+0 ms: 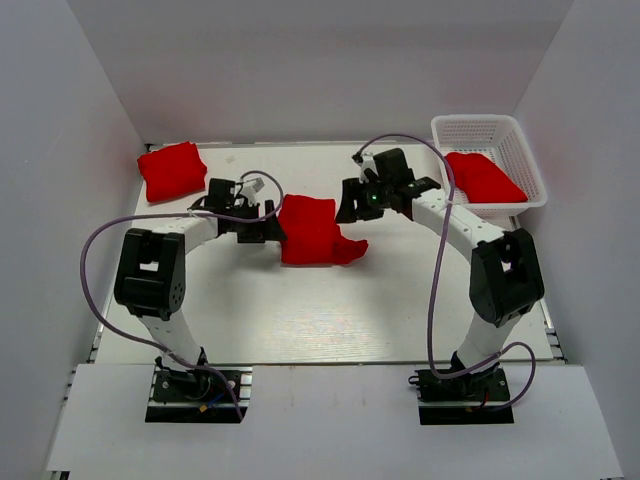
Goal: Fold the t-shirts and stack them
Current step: Put the neatly folded tshirt into the corner of the board with the left arm
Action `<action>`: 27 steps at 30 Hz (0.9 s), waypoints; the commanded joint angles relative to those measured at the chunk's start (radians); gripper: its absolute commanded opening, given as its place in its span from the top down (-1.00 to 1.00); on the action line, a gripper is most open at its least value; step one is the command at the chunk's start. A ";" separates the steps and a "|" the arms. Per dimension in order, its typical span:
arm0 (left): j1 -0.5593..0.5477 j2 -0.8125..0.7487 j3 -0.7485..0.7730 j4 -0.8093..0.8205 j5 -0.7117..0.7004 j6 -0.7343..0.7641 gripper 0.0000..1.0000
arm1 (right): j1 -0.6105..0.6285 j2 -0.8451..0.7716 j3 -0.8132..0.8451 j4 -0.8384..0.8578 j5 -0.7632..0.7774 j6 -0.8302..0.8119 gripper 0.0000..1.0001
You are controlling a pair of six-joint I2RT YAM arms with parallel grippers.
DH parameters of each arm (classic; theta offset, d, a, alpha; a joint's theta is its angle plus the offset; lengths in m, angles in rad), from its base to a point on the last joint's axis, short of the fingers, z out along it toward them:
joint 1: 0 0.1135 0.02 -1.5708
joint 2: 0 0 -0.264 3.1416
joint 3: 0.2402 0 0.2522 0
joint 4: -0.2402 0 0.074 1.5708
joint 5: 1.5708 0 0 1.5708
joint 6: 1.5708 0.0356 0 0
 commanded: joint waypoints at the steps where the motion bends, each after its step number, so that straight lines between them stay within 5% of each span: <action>1: -0.011 -0.003 -0.012 0.152 0.004 -0.055 -0.89 | -0.011 -0.056 -0.013 0.001 0.025 0.010 -0.25; 22: -0.067 0.234 0.037 0.264 0.035 -0.233 -0.78 | -0.066 -0.133 -0.111 -0.015 0.060 0.044 -0.28; 27: -0.077 0.267 0.005 0.276 -0.043 -0.280 -0.45 | -0.078 -0.154 -0.119 -0.019 0.059 0.053 -0.28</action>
